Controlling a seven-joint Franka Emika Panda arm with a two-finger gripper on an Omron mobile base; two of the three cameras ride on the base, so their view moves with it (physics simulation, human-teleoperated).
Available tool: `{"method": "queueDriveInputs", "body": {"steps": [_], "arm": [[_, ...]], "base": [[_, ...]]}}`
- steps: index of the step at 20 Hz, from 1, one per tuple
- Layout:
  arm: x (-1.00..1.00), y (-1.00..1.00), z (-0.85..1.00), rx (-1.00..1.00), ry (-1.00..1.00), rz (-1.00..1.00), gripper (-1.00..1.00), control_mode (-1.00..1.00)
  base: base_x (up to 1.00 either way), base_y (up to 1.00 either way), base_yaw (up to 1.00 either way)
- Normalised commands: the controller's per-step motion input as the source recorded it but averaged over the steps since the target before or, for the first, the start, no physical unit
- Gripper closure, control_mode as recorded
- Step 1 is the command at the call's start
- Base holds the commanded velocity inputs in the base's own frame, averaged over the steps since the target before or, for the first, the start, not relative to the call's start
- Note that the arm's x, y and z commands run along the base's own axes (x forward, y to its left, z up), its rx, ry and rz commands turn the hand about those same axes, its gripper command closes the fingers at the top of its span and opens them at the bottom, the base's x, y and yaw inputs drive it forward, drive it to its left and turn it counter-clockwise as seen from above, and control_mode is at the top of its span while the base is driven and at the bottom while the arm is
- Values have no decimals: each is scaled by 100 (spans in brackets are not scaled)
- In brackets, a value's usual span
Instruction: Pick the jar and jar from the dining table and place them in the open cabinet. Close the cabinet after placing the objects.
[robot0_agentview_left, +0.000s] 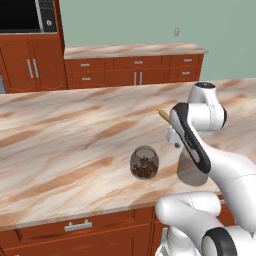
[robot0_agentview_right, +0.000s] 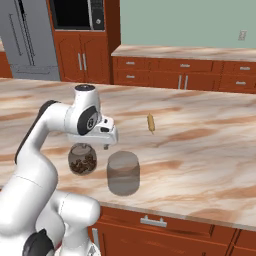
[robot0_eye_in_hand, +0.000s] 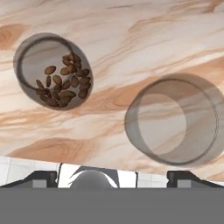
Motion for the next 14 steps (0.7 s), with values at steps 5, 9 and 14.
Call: {"method": "queueDriveInputs", "body": {"steps": [5,9,14], "arm": [[23,-17,-29,6,5,1,-100,-100],[9,-44,-39,3,9,0,-100,-100],[17,-13,-24,1,6,1,-100,-100]], "base": [[0,0,0],[0,0,0],[0,0,0]]}}
